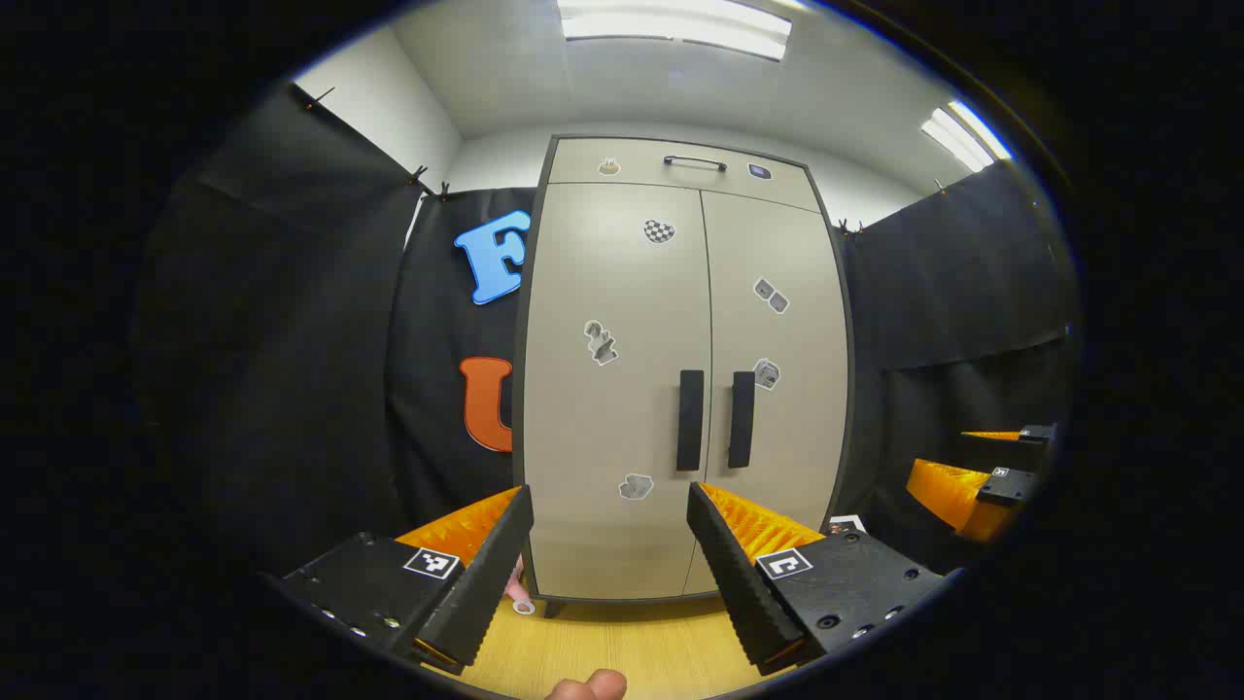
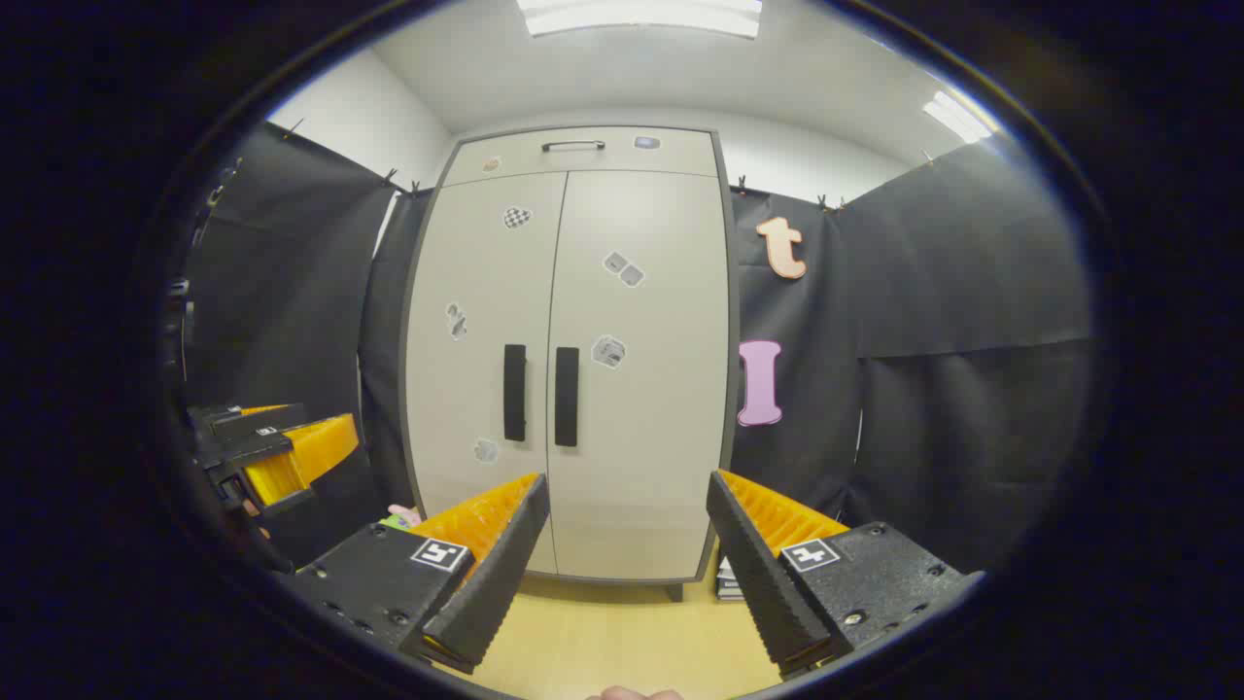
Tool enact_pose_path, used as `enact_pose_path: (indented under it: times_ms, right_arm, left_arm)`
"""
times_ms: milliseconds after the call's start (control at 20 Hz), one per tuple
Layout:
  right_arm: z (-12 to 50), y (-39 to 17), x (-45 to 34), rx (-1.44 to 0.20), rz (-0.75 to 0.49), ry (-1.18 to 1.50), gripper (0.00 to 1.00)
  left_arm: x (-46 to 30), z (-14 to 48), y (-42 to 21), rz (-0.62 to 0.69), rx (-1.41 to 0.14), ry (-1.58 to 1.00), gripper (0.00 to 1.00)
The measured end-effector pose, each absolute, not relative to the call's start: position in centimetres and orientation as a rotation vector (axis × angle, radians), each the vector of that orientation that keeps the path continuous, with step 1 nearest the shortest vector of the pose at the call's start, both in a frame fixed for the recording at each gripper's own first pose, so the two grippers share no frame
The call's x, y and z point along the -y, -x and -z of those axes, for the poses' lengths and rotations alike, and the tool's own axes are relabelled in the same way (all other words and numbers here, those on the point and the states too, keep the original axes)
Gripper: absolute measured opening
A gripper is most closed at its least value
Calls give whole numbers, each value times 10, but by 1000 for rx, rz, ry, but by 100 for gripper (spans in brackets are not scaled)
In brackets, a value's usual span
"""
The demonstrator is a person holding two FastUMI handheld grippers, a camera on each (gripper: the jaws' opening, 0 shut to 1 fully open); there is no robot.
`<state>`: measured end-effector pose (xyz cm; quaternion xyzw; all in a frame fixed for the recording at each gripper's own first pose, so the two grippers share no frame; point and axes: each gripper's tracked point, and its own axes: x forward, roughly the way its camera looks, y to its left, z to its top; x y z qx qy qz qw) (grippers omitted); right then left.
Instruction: Open the right door of the double-door shoe cabinet with the right hand, and open the left door with the left hand.
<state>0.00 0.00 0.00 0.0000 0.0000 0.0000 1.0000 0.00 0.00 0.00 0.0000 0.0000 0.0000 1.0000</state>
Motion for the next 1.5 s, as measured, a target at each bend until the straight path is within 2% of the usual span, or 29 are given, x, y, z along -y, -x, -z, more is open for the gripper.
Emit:
enact_pose_path:
  times_ms: [50, 900, 1500]
  right_arm:
    - [2, -1, 2, -4, 5, -4, 100]
    - [11, -10, 6, -15, 38, -56, 100]
    - [2, -30, -18, -2, -14, -72, 100]
  left_arm:
    - [-2, 0, -2, -8, 6, -5, 95]
    - [4, 11, -10, 11, 2, -7, 95]
    - [-11, 10, -2, -20, 4, -36, 95]
